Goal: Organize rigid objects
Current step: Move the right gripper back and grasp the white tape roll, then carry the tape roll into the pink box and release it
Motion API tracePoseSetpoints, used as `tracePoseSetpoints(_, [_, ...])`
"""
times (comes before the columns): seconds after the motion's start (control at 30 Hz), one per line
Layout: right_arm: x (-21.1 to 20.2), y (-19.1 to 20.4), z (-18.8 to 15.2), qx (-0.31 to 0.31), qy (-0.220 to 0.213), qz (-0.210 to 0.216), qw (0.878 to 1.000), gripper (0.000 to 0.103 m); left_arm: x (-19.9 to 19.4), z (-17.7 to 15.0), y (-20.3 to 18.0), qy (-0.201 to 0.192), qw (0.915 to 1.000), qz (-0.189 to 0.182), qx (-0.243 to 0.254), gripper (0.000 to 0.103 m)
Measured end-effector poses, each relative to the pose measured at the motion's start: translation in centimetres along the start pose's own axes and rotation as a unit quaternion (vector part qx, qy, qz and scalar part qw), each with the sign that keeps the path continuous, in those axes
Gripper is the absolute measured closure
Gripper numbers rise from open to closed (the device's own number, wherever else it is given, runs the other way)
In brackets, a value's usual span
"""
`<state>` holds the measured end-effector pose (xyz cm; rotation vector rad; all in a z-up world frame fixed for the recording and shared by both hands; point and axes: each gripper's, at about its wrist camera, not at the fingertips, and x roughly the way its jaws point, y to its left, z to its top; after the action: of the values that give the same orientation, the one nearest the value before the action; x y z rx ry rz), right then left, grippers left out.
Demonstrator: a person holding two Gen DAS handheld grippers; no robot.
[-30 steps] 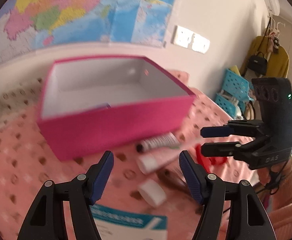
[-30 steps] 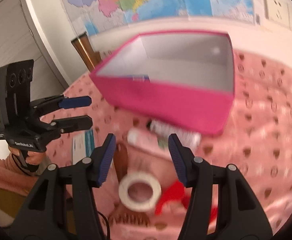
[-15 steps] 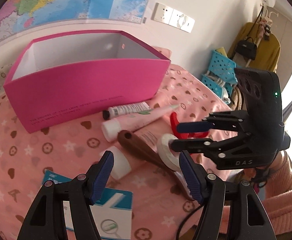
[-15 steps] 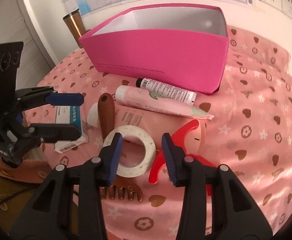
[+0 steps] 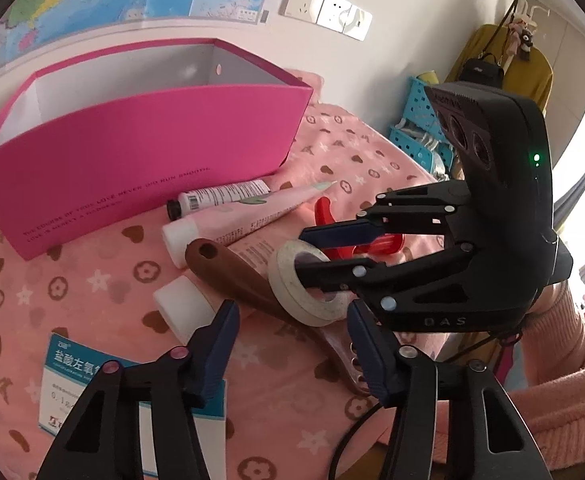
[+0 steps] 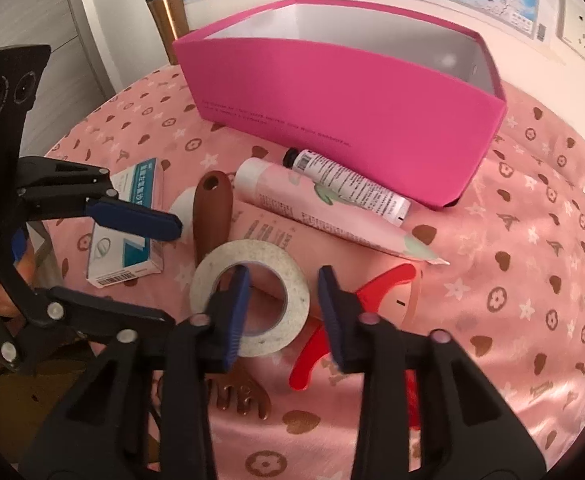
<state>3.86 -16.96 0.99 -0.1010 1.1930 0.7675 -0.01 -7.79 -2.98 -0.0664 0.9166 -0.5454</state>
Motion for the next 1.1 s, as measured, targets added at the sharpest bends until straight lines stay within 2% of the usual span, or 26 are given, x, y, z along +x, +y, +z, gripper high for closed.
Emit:
tracePoseSetpoints(0.13, [0.0, -0.4, 0.0, 0.003, -0.003, 0.006, 1.000, 0.084, 0.4, 0.1, -0.1, 0.010, 0.9999, -0.011, -0.002, 0.059])
tracePoseSetpoints(0.23, [-0.3, -0.8, -0.2, 0.015, -0.010, 0.017, 1.000, 0.087, 0.5, 0.3, -0.3, 0.011, 0.9998, -0.016, 0.002, 0.061])
tracePoseSetpoints(0.57, [-3.5, -1.9, -0.1, 0.050, -0.051, 0.012, 0.997, 0.087, -0.1, 2.1, -1.0, -0.014, 0.9995, -0.023, 0.015, 0.065])
tracePoseSetpoints(0.87, [-5.8, -2.7, 3.2, 0.048, -0.086, -0.010, 0.995, 0.087, -1.4, 6.2, -1.1, -0.054, 0.9979, -0.012, 0.034, 0.068])
tracePoseSetpoints(1.1, [-6.6, -4.5, 7.3, 0.042, -0.104, -0.022, 0.993, 0.087, -1.4, 10.1, 0.2, -0.071, 0.9970, -0.009, 0.029, 0.071])
